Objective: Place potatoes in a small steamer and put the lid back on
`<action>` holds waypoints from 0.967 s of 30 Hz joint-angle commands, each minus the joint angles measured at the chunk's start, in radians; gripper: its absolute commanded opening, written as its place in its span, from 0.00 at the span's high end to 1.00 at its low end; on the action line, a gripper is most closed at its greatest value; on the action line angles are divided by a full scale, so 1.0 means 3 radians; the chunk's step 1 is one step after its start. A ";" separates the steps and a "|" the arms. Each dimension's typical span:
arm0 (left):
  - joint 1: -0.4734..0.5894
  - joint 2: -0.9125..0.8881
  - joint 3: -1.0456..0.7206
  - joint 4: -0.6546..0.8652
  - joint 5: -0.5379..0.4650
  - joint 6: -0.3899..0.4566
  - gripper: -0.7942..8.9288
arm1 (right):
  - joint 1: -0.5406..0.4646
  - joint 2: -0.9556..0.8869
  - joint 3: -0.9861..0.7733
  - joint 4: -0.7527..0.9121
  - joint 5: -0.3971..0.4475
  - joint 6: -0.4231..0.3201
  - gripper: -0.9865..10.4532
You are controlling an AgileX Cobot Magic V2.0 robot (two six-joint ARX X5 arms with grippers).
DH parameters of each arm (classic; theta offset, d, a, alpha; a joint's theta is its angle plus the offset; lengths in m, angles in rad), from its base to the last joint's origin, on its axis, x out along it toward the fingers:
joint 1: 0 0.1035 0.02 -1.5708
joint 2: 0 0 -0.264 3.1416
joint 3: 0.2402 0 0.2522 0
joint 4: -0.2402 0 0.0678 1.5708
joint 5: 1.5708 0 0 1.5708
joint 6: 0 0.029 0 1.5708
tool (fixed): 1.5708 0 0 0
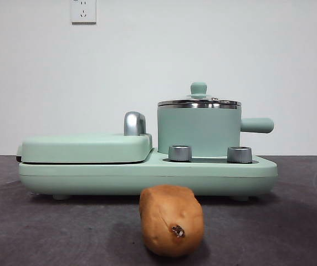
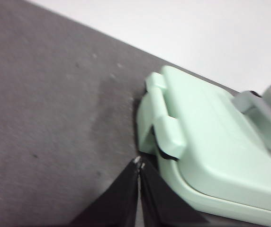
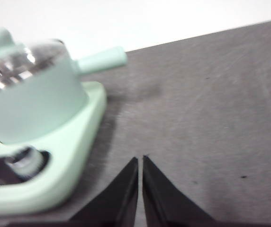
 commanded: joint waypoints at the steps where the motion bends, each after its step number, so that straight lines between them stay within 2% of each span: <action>1: -0.0038 0.0098 0.0257 -0.0034 0.0106 -0.0141 0.91 | 0.0000 0.0005 0.0230 -0.0015 -0.0076 0.0446 0.90; 4: -0.0089 0.0273 0.0520 -0.0146 0.0257 -0.0136 0.91 | 0.0000 0.0088 0.0510 -0.0160 -0.0217 0.0532 0.90; 9: -0.0178 0.0660 0.1003 -0.0444 0.0488 -0.0079 0.91 | 0.0000 0.0354 0.1069 -0.0498 -0.0572 0.0528 0.90; 16: -0.0343 0.1249 0.1708 -0.0730 0.0721 0.0228 0.91 | 0.0000 0.0860 0.1851 -0.0963 -0.1092 0.0370 0.90; 20: -0.0468 0.1577 0.2064 -0.0800 0.0805 0.0418 0.91 | 0.0000 0.1160 0.2239 -0.1266 -0.1408 0.0103 0.90; 25: -0.0632 0.1971 0.2436 -0.0804 0.1104 0.0532 0.91 | 0.0003 0.1472 0.2675 -0.1685 -0.1489 -0.0397 0.90; 29: -0.0793 0.2265 0.2673 -0.0804 0.1274 0.0596 0.91 | 0.0003 0.1654 0.2911 -0.1863 -0.1551 -0.0628 0.90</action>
